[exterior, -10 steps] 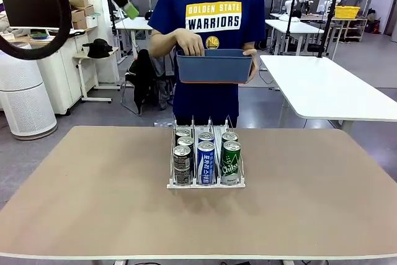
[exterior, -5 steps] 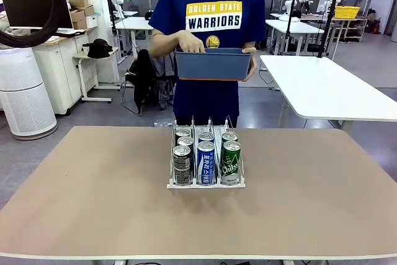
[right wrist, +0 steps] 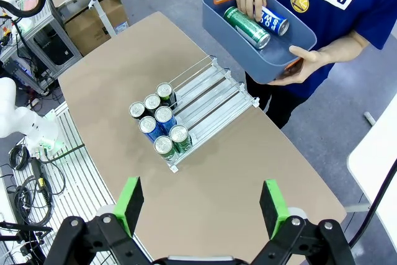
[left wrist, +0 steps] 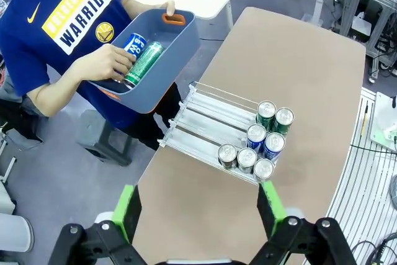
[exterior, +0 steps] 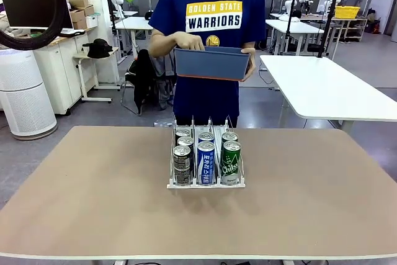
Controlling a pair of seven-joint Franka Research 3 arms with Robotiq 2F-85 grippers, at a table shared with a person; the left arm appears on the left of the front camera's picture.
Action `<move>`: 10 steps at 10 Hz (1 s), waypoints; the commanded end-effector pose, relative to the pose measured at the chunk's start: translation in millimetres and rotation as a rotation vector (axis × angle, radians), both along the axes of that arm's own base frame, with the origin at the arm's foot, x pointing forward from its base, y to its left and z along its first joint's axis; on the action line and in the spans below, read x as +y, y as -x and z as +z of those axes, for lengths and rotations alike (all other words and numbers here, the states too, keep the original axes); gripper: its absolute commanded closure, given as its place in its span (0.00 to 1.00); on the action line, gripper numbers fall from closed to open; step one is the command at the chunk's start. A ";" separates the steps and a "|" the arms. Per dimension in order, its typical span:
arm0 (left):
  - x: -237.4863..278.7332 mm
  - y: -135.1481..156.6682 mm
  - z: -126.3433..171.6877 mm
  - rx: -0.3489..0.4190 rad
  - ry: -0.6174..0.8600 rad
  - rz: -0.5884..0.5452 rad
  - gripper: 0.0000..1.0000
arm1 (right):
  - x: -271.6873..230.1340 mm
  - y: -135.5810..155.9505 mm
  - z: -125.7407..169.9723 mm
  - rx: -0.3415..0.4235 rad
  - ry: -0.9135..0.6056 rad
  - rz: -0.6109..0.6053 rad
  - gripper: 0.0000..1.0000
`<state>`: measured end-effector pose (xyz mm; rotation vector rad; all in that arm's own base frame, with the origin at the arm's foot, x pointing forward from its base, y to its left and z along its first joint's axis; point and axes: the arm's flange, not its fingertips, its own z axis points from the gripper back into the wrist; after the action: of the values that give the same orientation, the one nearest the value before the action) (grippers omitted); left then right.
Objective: Fill the beverage cans into the dispenser.
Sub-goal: Pick up the Ionic drink handed by the human.
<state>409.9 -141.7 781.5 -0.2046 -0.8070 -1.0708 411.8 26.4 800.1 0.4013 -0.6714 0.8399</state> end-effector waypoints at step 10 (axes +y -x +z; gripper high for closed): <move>-5.6 3.1 22.3 0.074 -0.145 0.078 0.00 | 0.3 0.8 0.3 -0.001 0.000 0.001 0.00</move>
<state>395.0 -145.9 811.9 -0.2444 -0.7209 -1.0210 411.8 26.4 800.1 0.4013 -0.6713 0.8399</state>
